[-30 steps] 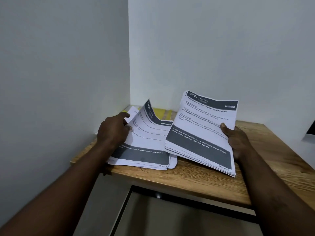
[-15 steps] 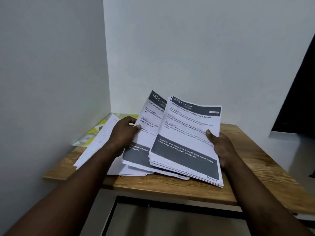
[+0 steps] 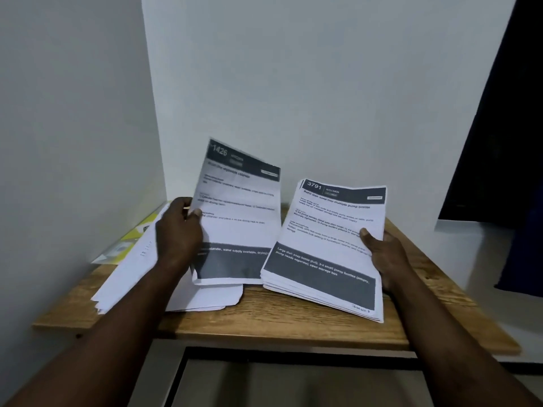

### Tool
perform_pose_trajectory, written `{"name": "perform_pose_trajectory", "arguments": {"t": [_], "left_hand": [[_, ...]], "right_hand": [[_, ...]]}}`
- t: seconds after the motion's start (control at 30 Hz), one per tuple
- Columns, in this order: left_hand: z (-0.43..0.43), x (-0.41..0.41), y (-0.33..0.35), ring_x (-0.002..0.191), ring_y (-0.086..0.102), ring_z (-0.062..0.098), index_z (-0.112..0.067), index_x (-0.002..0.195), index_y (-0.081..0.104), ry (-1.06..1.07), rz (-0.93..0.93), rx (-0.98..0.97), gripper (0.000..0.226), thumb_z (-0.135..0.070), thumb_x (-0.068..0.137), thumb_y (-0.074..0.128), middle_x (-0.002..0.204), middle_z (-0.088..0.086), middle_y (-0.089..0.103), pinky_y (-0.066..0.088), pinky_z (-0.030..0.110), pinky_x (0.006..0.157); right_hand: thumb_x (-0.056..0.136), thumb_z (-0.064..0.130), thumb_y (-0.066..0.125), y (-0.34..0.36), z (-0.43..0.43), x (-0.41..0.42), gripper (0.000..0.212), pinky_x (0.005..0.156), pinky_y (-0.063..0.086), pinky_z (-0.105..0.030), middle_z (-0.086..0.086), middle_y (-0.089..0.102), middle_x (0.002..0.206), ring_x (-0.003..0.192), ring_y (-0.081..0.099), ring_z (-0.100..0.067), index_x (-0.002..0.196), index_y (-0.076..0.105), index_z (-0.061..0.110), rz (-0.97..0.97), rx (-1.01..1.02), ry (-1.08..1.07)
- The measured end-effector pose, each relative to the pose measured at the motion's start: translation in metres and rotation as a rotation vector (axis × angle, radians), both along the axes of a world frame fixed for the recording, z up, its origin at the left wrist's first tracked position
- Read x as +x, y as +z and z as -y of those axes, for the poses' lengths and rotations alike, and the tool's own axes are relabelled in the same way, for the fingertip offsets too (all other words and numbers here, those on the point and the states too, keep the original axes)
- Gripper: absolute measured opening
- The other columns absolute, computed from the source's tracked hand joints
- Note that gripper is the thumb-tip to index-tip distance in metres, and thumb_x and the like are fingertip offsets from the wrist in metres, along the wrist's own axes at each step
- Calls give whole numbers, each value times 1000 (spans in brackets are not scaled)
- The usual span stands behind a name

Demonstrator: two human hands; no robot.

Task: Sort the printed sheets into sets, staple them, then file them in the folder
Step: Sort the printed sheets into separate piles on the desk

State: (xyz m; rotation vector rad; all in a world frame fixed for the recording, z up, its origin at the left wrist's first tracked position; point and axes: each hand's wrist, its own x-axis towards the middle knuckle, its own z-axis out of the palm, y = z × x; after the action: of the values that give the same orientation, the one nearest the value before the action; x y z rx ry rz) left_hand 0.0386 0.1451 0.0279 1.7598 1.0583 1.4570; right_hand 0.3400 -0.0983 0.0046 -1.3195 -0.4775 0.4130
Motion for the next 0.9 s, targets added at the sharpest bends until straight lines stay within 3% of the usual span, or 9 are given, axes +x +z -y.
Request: {"name": "perform_pose_trajectory", "arguments": {"t": [0.23,0.4,0.5,0.6,0.67,0.77,0.9], "left_hand": [[-13,-5,1,102,67,29,-22,114,71,37,116,-98,17,-18,98,64,105,1,71,50,37,87],[-22,-15,10,113,64,35,-9,123,69,342,215,-90,28,-19,99,59,122,14,72,47,37,96],[-14,-1,11,101,65,28,-10,116,72,166,134,-94,23,-17,98,61,112,9,73,47,34,86],[11,28,2,98,67,28,-19,111,73,-34,3,-67,18,-22,97,62,105,3,75,53,40,88],[31,48,-6,96,64,26,-19,112,72,-94,-91,-41,17,-22,99,63,103,0,72,48,36,82],[54,72,-19,95,63,24,-18,113,72,-144,-126,-56,16,-21,100,63,101,-2,72,44,34,79],[62,85,-32,92,64,23,-22,93,67,-183,-178,-130,10,-30,98,65,91,-8,70,44,33,73]], "right_hand": [[105,19,66,-6,-3,3,9,74,60,-34,2,79,101,84,77,-18,112,72,17,89,-21,-5],[106,18,64,-9,-6,4,9,78,59,-36,1,78,105,90,76,-21,109,71,21,120,-42,-39],[106,19,64,-9,-8,1,12,85,62,-40,0,80,109,95,78,-23,115,71,21,143,-58,4],[106,19,64,-8,-7,-2,13,74,63,-33,1,80,107,90,79,-18,117,71,20,146,-54,48],[105,19,65,-7,-5,-4,15,72,64,-32,0,81,106,89,79,-18,118,71,17,141,-36,72],[105,19,65,-8,-4,-5,20,84,63,-42,-7,80,112,97,79,-27,123,71,12,117,-23,102],[105,24,66,-5,-2,-11,23,88,63,-45,-5,81,111,99,78,-27,123,72,12,125,-16,129]]}}
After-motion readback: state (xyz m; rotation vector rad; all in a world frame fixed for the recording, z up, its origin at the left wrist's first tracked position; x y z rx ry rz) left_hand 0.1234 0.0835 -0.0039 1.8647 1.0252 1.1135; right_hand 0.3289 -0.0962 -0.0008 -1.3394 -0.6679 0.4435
